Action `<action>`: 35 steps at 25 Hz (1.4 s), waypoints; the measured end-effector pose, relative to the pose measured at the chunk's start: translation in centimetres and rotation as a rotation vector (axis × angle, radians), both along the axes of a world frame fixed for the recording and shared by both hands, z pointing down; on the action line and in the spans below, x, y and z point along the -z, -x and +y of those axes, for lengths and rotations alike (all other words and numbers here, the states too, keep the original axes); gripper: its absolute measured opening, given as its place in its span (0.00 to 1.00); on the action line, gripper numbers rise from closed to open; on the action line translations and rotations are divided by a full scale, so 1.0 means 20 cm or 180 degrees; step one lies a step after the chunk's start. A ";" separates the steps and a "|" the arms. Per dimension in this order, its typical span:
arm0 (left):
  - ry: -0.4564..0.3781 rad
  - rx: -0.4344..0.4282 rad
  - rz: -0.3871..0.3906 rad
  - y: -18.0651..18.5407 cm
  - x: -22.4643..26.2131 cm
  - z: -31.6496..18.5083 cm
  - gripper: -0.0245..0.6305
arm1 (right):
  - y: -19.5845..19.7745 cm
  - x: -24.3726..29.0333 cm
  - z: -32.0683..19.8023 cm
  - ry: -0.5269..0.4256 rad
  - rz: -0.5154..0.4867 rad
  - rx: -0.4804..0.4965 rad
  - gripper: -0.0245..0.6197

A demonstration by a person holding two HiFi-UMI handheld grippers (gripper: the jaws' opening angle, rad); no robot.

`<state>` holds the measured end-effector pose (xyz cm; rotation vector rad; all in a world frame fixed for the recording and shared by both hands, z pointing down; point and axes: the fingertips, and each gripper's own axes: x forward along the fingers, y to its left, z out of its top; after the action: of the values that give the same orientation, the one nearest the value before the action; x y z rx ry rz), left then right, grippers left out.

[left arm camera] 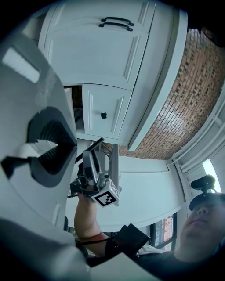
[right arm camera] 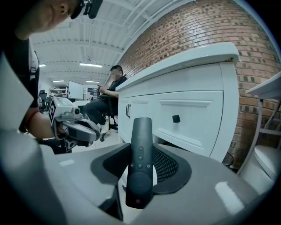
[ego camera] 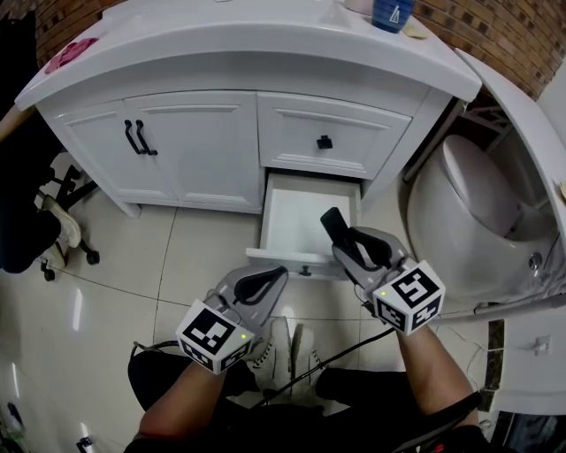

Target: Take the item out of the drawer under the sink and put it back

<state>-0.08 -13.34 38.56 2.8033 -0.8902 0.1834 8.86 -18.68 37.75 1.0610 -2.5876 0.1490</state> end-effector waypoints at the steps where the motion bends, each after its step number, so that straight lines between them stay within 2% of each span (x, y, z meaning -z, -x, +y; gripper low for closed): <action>1: 0.0006 -0.0001 0.0007 0.00 0.00 -0.01 0.05 | 0.00 -0.01 -0.03 -0.0002 0.0037 0.0014 0.29; 5: 0.0022 -0.0011 0.0012 -0.01 0.00 -0.04 0.05 | 0.01 -0.05 -0.16 -0.0024 0.0273 0.0059 0.29; 11: 0.0004 -0.0020 -0.0003 -0.03 0.00 -0.08 0.05 | 0.07 -0.24 -0.33 0.0072 0.0953 0.0341 0.29; 21: 0.0053 -0.0020 -0.0054 -0.04 -0.04 -0.09 0.05 | 0.16 -0.45 -0.56 0.0081 0.1527 0.0649 0.29; 29: 0.0071 -0.0026 -0.0084 -0.05 -0.05 -0.09 0.05 | 0.18 -0.76 -0.63 0.0324 0.2247 0.1223 0.29; 35: 0.0063 -0.0015 -0.0101 -0.03 -0.05 -0.08 0.05 | 0.18 -0.89 -0.64 0.0498 0.2274 0.1390 0.29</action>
<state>0.59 -15.01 39.61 2.7919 -0.8841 0.2369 5.22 -31.56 55.47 0.3670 -2.0365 -0.1167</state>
